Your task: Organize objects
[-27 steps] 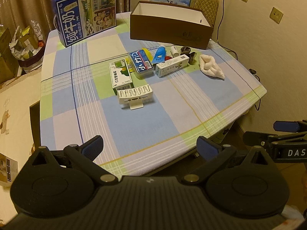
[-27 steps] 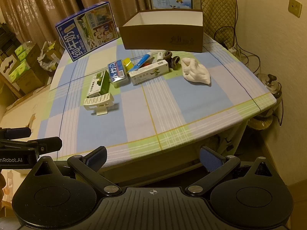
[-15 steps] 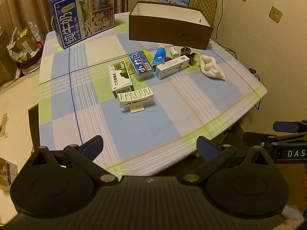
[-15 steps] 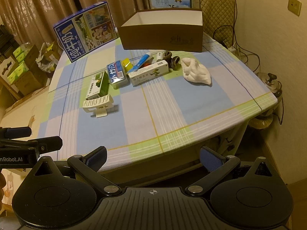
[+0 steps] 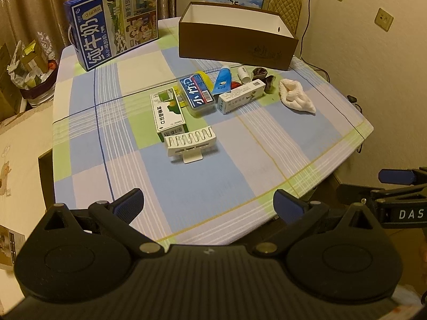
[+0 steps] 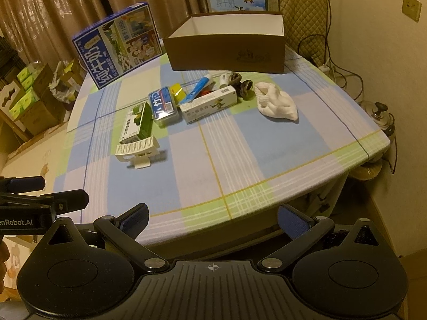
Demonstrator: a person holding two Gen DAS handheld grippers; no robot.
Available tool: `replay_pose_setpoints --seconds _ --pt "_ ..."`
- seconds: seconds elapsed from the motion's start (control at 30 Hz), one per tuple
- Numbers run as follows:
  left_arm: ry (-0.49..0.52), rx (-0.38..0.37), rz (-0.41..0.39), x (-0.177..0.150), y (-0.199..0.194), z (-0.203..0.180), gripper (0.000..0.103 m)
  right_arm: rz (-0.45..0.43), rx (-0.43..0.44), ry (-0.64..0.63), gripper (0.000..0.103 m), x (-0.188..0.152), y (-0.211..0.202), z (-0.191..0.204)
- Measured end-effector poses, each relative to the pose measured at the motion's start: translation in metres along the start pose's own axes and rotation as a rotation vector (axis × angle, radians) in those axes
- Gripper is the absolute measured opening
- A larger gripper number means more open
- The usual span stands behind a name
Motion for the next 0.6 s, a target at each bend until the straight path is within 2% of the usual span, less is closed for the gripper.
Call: replay_pose_setpoints --seconds 0.6 --pt "0.028 -0.018 0.010 0.010 0.006 0.019 0.102 0.002 -0.001 0.006 0.101 0.006 0.003 0.009"
Point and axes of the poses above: each gripper's, at about its wrist camera, not at the fingertips, and y roughly the way its jaws point, z to its left, x to its top, the point moved 4 cm from there along y, roughly the way its jaws point, and after that the axes turned 6 degrees about -x, right-handed, at the moved point
